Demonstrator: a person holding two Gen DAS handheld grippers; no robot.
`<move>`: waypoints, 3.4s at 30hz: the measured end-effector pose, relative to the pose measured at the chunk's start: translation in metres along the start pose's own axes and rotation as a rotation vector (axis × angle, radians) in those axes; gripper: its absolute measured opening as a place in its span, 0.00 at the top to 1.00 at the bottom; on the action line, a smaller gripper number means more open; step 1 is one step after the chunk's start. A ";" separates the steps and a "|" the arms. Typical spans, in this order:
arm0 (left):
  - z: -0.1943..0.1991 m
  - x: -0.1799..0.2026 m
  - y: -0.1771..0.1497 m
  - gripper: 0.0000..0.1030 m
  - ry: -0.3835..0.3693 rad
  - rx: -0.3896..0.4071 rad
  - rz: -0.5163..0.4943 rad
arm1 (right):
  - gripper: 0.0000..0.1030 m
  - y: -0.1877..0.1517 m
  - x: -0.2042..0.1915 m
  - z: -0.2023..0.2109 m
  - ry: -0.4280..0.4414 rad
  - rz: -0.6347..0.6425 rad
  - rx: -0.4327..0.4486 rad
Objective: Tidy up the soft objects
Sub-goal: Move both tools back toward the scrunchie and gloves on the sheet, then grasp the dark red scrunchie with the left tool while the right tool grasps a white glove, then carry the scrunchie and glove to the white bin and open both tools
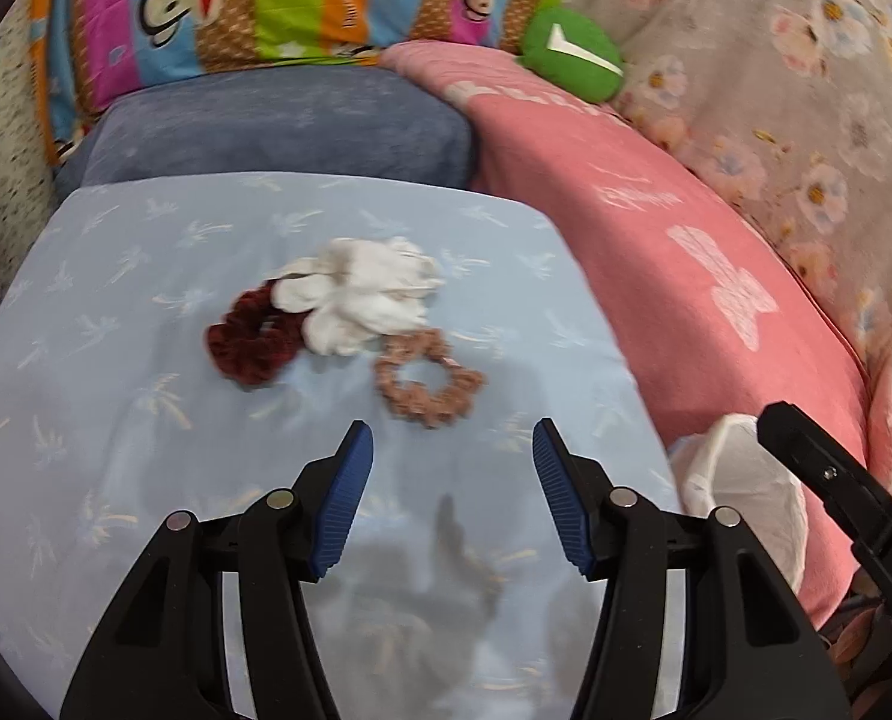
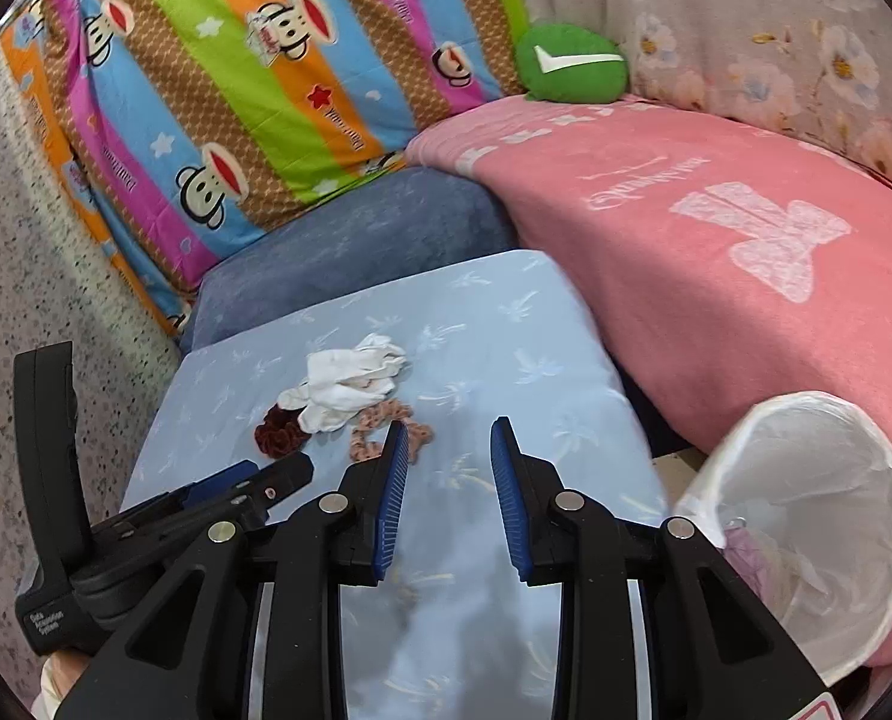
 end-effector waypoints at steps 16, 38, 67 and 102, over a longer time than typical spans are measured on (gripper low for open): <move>-0.040 -0.110 0.035 0.48 0.111 -0.042 0.135 | 0.61 0.020 -0.088 -0.123 0.085 0.069 -0.117; -0.088 -0.120 0.040 0.82 0.037 -0.128 0.094 | 0.89 0.020 -0.101 -0.216 0.059 0.055 -0.217; 0.036 0.008 0.031 0.83 -0.077 0.089 -0.066 | 0.94 0.030 -0.050 0.001 0.089 -0.035 0.060; 0.025 0.216 -0.034 0.82 -0.271 0.007 -0.407 | 0.93 -0.014 0.156 0.142 -0.114 -0.272 0.223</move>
Point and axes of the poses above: each gripper's, at about its wrist camera, not at the fingertips, and z roughly against the way its jaws point, x to its right, y to its top, the point moved 1 cm from there along -z, roughly the way its jaws point
